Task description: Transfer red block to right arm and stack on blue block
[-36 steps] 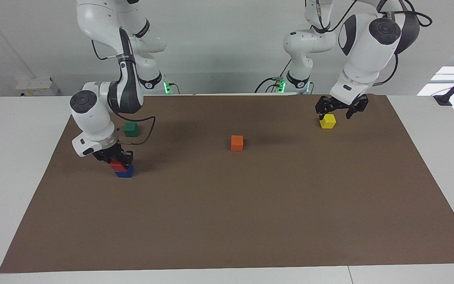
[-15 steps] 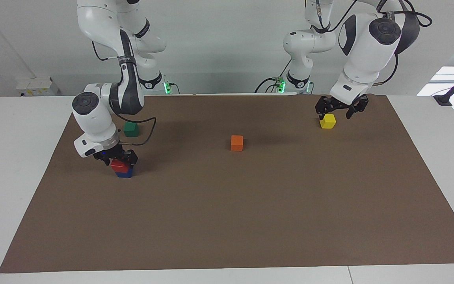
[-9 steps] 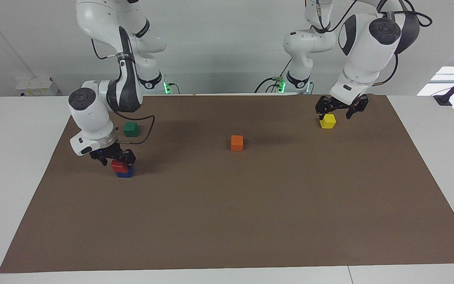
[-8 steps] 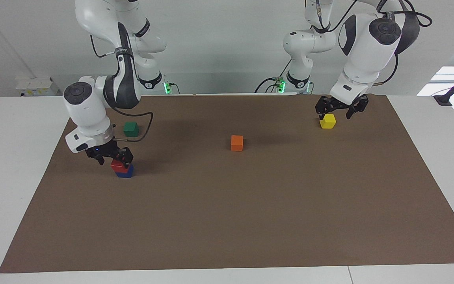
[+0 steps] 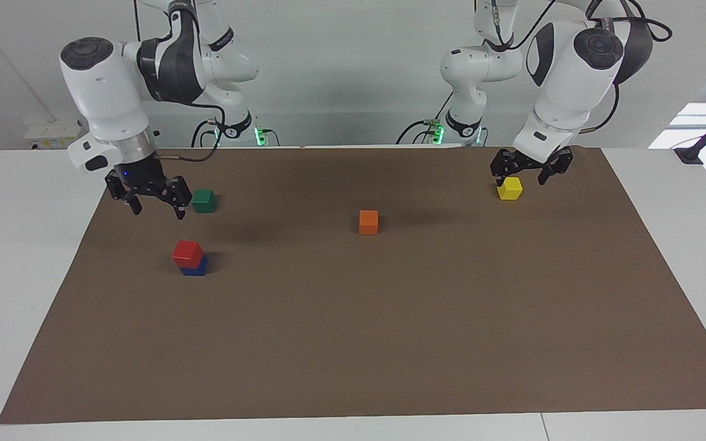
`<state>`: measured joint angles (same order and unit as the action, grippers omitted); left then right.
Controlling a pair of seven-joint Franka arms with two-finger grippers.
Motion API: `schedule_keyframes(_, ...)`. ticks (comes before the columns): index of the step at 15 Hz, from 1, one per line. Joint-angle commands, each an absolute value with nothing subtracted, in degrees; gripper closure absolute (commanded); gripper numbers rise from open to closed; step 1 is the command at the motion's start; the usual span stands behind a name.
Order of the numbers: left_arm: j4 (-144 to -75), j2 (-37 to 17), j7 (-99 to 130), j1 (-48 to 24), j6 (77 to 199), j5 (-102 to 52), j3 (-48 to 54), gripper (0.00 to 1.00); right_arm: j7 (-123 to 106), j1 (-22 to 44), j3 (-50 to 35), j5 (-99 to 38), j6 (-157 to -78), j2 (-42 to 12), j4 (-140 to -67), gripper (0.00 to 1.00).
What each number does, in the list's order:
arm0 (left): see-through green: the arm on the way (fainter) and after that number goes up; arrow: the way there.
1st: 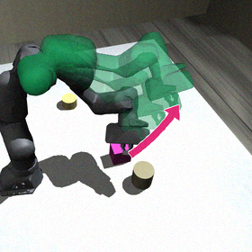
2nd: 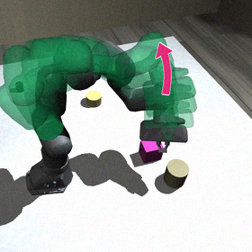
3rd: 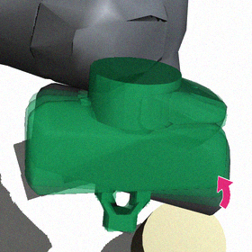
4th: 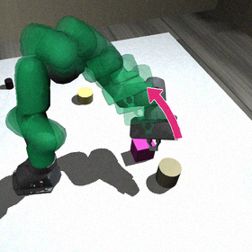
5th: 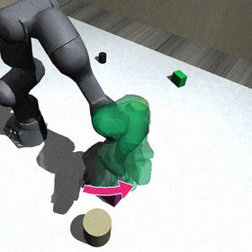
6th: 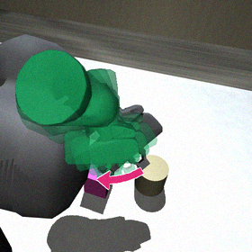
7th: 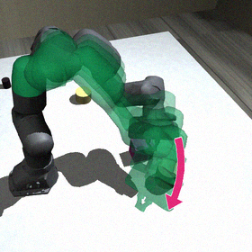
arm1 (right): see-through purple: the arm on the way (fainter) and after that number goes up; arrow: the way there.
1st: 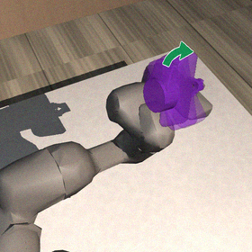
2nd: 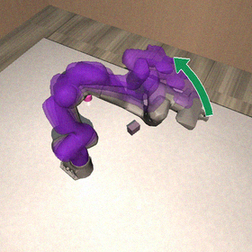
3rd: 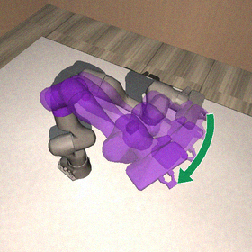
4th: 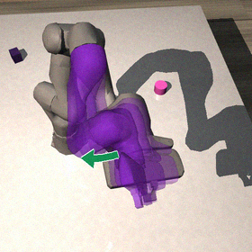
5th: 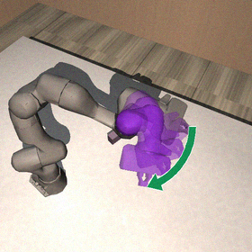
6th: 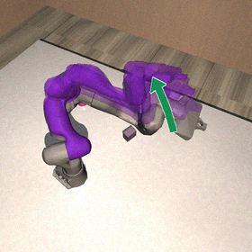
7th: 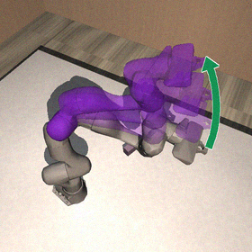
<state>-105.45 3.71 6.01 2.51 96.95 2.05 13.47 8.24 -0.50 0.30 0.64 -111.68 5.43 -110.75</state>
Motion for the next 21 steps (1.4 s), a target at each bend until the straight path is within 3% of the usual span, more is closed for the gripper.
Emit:
schedule_keyframes(1, -106.5, 4.8, 5.8, 2.5, 97.7, 1.3, 13.2, 0.00, 6.3, -1.6, 0.0, -3.2, -101.9, 8.4, -106.6, 0.00)
schedule_keyframes(6, -106.5, 4.8, 5.8, 2.5, 97.7, 1.3, 13.1, 0.00, 4.4, -1.9, 0.8, -3.2, -90.7, 11.1, -100.9, 0.00)
schedule_keyframes(11, -106.5, 4.8, 5.8, 2.5, 97.7, 1.3, 13.2, 0.00, 4.0, -2.1, 1.1, -1.9, -88.1, 8.4, -97.0, 0.00)
schedule_keyframes(14, -106.5, 4.8, 5.8, 2.5, 97.7, 1.3, 13.2, 0.00, 4.0, -2.6, 1.1, -1.1, -82.5, 2.2, -88.4, 0.00)
schedule_keyframes(21, -106.5, 4.8, 5.7, 2.5, 97.7, 1.3, 13.2, 0.00, 4.0, -4.2, 1.0, -0.4, -85.0, 2.6, -90.9, 0.00)
